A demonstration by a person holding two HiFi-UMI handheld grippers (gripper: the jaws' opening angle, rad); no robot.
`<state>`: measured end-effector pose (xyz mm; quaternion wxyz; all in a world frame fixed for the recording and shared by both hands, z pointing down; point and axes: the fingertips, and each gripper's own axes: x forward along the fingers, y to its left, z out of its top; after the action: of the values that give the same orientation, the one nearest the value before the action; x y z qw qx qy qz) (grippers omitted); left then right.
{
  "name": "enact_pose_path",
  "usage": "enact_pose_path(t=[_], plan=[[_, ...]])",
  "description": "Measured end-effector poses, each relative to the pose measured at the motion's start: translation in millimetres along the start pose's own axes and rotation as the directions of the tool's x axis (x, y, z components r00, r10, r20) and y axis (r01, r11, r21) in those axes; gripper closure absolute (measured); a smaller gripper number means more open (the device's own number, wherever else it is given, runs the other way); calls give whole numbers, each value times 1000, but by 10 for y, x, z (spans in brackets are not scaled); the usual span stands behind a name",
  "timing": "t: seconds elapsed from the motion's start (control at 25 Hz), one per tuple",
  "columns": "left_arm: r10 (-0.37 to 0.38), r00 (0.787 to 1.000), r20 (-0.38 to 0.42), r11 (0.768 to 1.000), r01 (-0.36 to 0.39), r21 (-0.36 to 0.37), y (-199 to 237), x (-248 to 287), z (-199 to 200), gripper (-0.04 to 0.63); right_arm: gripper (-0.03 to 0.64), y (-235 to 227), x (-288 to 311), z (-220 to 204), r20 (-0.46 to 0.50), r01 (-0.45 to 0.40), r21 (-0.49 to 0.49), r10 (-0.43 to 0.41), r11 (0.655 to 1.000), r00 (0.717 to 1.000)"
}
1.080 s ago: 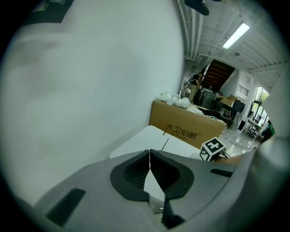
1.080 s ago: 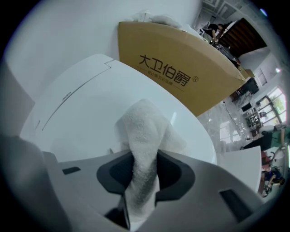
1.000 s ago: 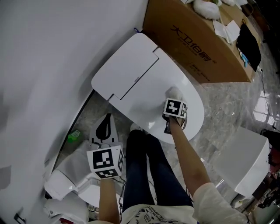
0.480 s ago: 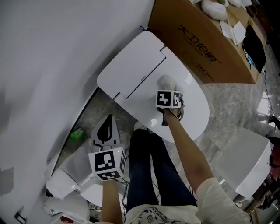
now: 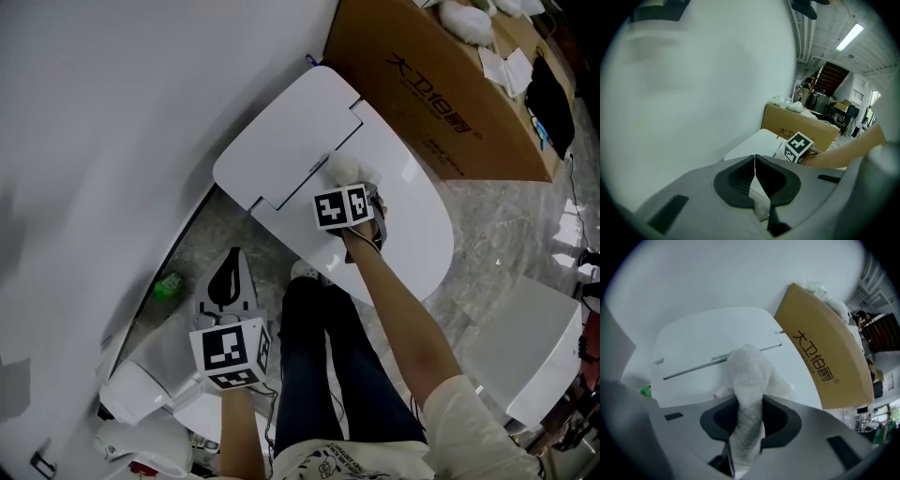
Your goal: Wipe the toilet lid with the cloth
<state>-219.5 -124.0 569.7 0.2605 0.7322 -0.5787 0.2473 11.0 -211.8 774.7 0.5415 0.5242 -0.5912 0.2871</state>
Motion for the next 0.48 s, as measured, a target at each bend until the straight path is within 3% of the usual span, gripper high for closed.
enact_pose_path(t=[0.24,0.48], plan=[[3,1000,2,1000,-3,-2,-18,-6,-4,586,509,188,-32,78,45,-34,-143,41,989,998],[-1,1000,1,1000,1,-1,-77,10,-17,586,509,387,-99,86,103,-88,-288,122,954,987]])
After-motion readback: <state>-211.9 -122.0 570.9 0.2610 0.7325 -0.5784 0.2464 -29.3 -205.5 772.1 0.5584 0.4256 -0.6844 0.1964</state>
